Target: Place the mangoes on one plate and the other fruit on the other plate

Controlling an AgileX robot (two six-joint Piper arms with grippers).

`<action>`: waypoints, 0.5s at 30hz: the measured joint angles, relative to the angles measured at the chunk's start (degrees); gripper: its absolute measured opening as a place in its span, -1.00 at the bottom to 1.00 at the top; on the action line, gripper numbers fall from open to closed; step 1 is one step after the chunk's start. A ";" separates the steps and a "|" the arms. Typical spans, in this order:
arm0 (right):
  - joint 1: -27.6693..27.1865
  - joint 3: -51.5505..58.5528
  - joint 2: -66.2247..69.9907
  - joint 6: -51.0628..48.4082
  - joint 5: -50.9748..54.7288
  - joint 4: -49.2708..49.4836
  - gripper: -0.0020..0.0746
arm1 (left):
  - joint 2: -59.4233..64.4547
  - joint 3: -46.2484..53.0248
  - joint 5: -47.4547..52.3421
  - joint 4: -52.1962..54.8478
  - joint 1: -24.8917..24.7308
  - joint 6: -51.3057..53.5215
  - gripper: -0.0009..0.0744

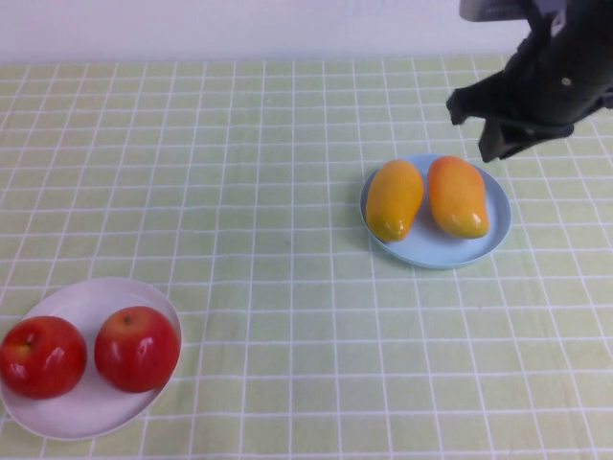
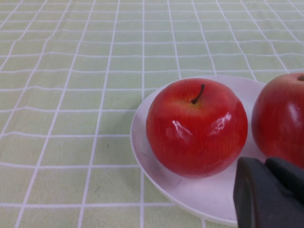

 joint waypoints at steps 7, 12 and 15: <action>0.29 15.87 -15.90 -3.22 1.23 0.08 -0.97 | 0.00 0.00 0.00 0.00 0.00 0.00 -0.97; 0.29 26.73 -28.54 -4.06 0.98 1.04 -0.98 | 0.00 0.00 0.00 0.00 0.00 0.00 -0.97; 0.29 31.80 -35.18 -4.16 0.64 1.76 -0.98 | 0.00 0.00 0.00 0.00 0.00 0.00 -0.97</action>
